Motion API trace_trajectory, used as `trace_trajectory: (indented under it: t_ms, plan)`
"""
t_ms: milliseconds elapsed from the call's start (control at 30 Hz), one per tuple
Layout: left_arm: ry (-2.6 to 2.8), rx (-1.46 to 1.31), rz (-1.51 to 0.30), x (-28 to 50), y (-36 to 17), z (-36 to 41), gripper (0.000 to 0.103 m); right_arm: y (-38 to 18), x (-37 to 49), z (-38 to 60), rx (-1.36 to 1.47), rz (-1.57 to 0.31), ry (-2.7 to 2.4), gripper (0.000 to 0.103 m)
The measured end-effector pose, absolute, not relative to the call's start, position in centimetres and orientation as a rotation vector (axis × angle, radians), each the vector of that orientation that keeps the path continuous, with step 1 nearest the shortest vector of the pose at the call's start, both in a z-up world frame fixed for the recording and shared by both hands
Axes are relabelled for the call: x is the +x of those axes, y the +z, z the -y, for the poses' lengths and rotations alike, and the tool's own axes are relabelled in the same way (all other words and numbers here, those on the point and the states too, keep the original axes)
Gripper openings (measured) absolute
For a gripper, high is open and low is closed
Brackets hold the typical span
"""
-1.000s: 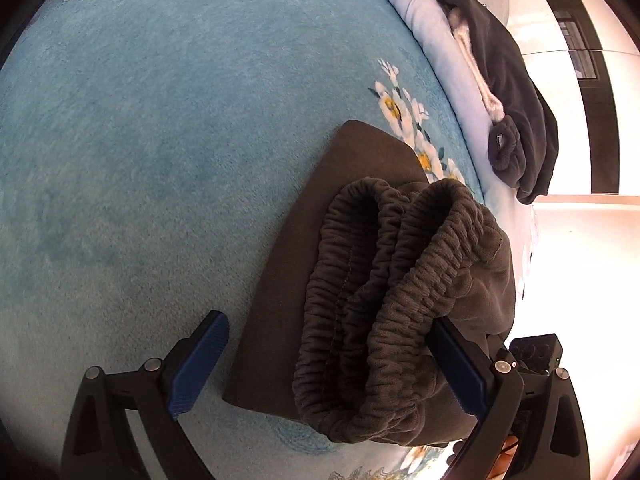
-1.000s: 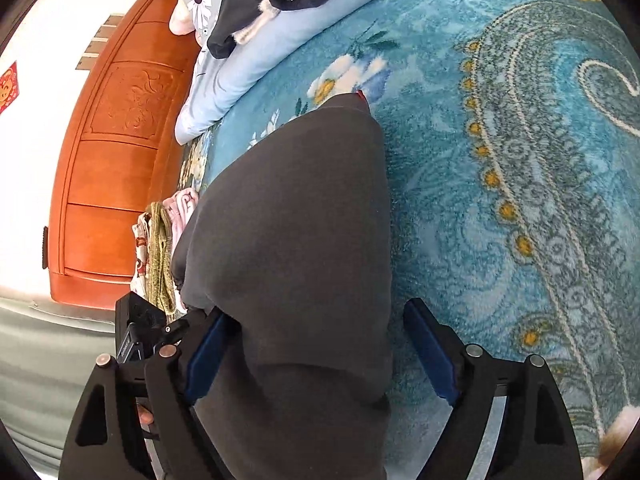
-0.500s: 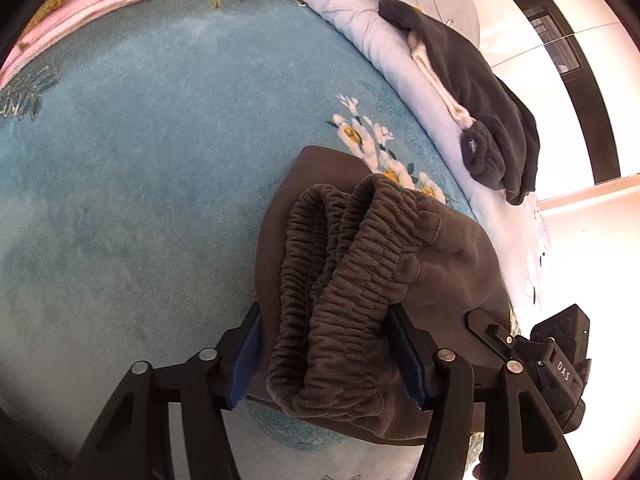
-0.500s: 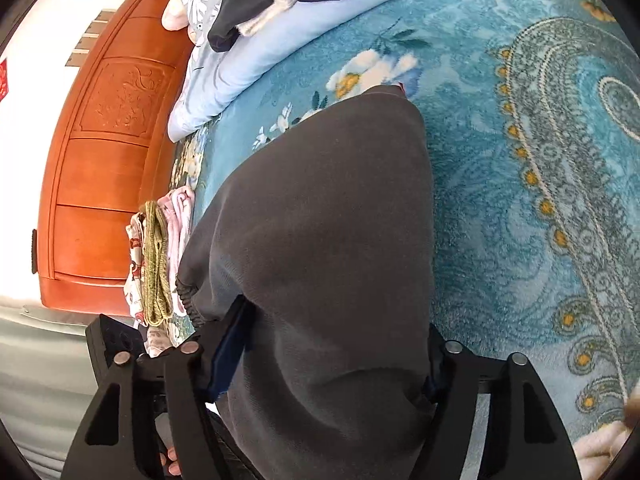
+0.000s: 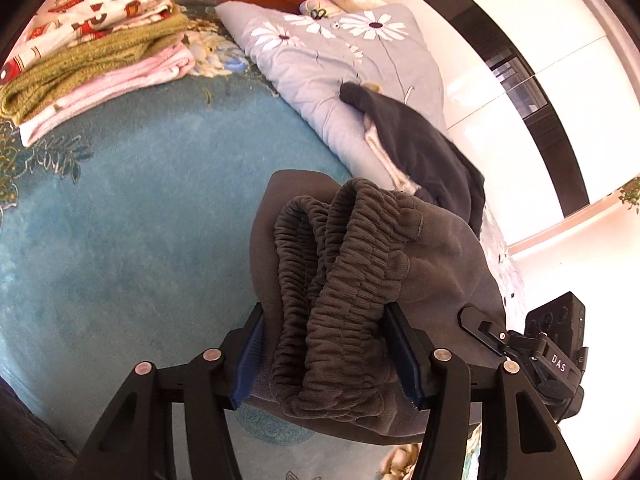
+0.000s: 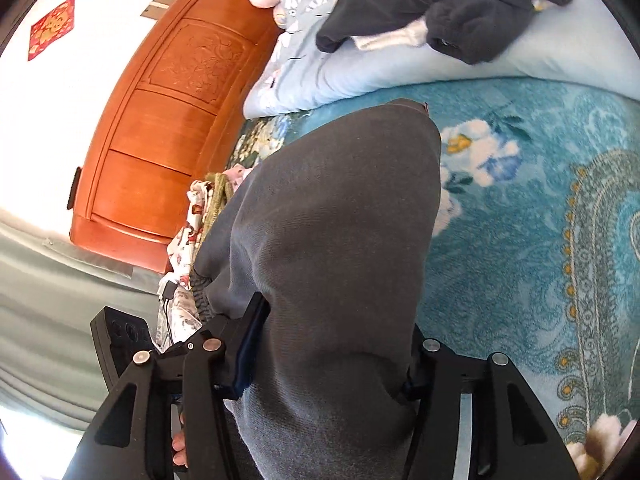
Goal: Fold clothes
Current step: 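Grasp the folded sweatpants bundle with both tools and lift it, then carry the folded sweatpants with both tools toward the stack of clothes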
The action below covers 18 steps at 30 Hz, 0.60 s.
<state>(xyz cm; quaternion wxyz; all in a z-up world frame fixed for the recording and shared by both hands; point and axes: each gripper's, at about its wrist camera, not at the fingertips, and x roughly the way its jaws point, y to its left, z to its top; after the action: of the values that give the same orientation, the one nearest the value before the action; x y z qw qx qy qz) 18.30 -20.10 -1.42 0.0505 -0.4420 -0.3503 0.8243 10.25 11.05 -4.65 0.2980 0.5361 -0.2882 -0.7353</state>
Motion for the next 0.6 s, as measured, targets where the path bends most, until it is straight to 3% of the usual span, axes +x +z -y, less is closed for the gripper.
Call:
trace_trajectory:
  t_ms: [300,600]
  plan:
    - [2.675,-1.033,1.191,18.4,5.8,28.8,0.06,4.1,4.7,-2.0,1.255,0.551,-1.865,0.055]
    - [2.815,-0.843,1.389,19.3,6.8,42.6,0.06,8.1,-2.1,15.7,1.231,0.291,-1.68,0.055]
